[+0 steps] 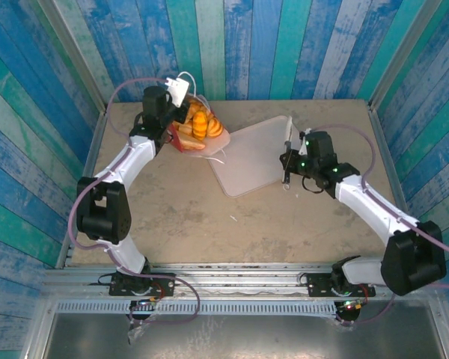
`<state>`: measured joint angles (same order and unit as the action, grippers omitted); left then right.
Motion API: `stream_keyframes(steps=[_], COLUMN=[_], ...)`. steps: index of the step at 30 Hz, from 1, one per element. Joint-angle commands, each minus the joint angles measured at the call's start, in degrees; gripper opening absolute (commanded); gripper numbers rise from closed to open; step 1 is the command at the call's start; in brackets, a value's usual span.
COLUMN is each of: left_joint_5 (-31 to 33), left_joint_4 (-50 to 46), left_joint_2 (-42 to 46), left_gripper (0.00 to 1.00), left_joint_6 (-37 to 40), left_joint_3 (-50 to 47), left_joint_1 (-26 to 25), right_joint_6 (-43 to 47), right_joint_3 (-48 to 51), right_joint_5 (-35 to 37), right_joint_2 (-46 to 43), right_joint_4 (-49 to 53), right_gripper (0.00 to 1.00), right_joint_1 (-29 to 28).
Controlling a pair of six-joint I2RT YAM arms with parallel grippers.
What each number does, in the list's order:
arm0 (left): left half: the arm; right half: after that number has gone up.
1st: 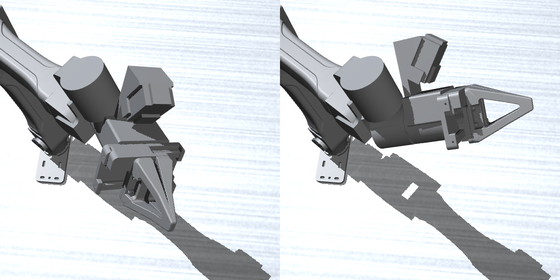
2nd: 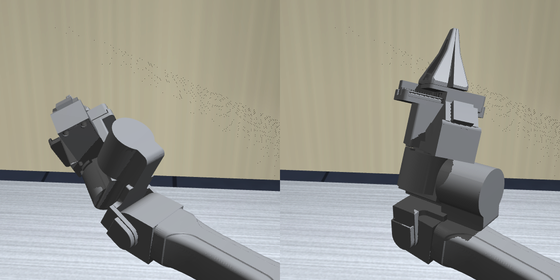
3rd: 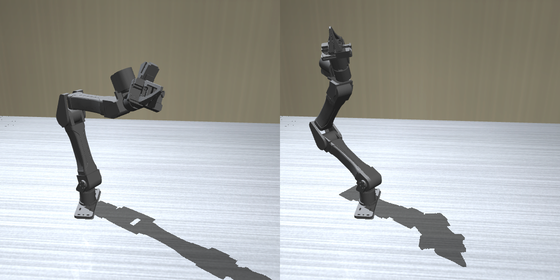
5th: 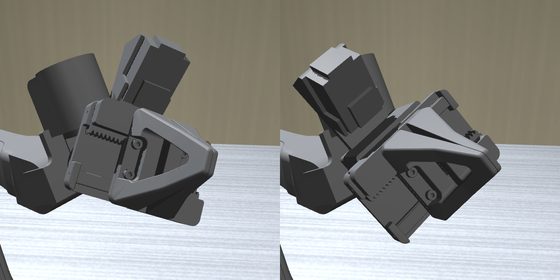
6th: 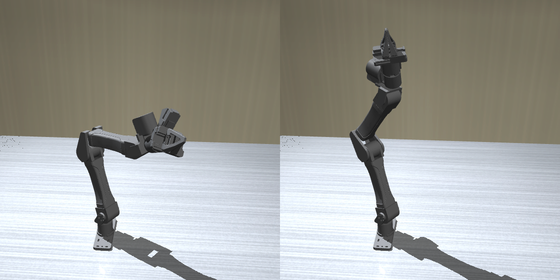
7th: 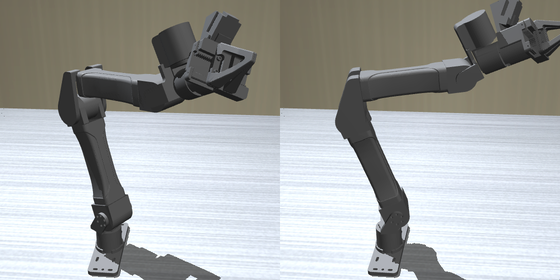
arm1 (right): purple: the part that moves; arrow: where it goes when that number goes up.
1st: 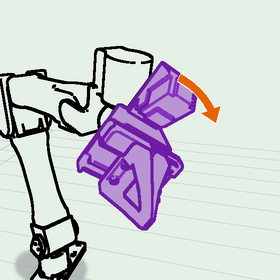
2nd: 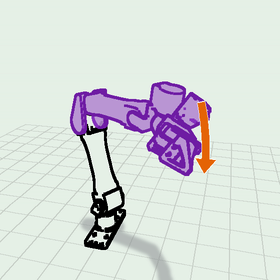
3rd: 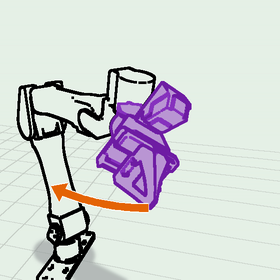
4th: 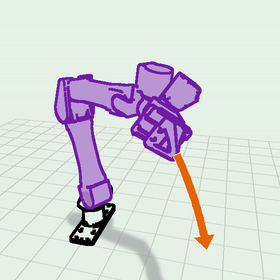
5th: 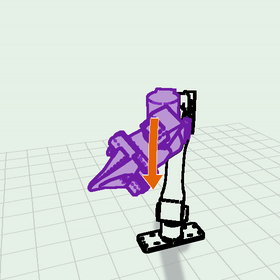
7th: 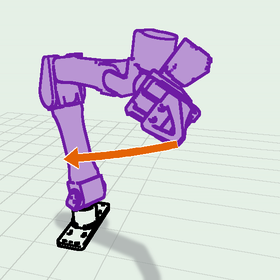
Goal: Take the fake bread out of the paper bag
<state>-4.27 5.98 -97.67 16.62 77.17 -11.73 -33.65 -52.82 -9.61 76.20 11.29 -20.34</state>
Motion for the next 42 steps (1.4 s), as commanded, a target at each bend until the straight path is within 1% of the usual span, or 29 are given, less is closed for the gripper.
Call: stream_keyframes(steps=[1,6,9,13,18,21,27,33,37,42], left_joint_5=[-1.95,-2.23,-2.40,-2.25,-2.31,-2.23,-3.75,-4.50,-4.52,-5.09], left_joint_4=[4.39,5.16,5.21,5.86,6.84,6.48,6.93,5.13,4.12,3.10], left_joint_2=[6.68,6.70,6.66,6.88,6.85,6.88,7.54,7.33,6.71,5.57], left_gripper=[0.00,0.00,0.00,0.00,0.00,0.00,0.01,0.01,0.01,0.01], left_joint_6=[-2.57,-3.25,-3.24,-3.21,-3.43,-3.01,-2.30,-1.25,-1.24,-2.09], left_joint_3=[-0.16,-0.65,-0.59,-0.76,-1.53,-1.76,-2.79,-1.96,-0.95,0.61], left_joint_1=[0.04,0.04,0.04,0.04,-0.03,0.03,-0.01,0.04,0.04,-0.01], right_joint_6=[0.93,0.94,0.28,-0.09,-0.56,-0.61,-0.07,0.53,3.75,12.30], right_joint_3=[-5.07,-9.21,-9.76,-9.93,-9.84,-10.13,-11.16,-15.00,-21.04,-31.34], right_joint_5=[-14.06,-18.79,-19.96,-20.79,-20.33,-20.10,-19.65,-21.26,-20.86,-15.75], right_joint_2=[3.53,8.32,9.38,9.41,8.27,7.74,6.26,5.81,6.61,9.53], right_joint_4=[-2.37,-1.05,-1.65,-1.82,-1.63,-0.71,1.99,7.58,14.35,25.40], right_gripper=[0.24,0.26,0.30,0.36,0.39,0.43,0.42,0.40,0.38,0.35], right_joint_1=[1.08,1.18,1.18,1.18,1.18,1.18,1.18,0.25,-2.62,-8.92])
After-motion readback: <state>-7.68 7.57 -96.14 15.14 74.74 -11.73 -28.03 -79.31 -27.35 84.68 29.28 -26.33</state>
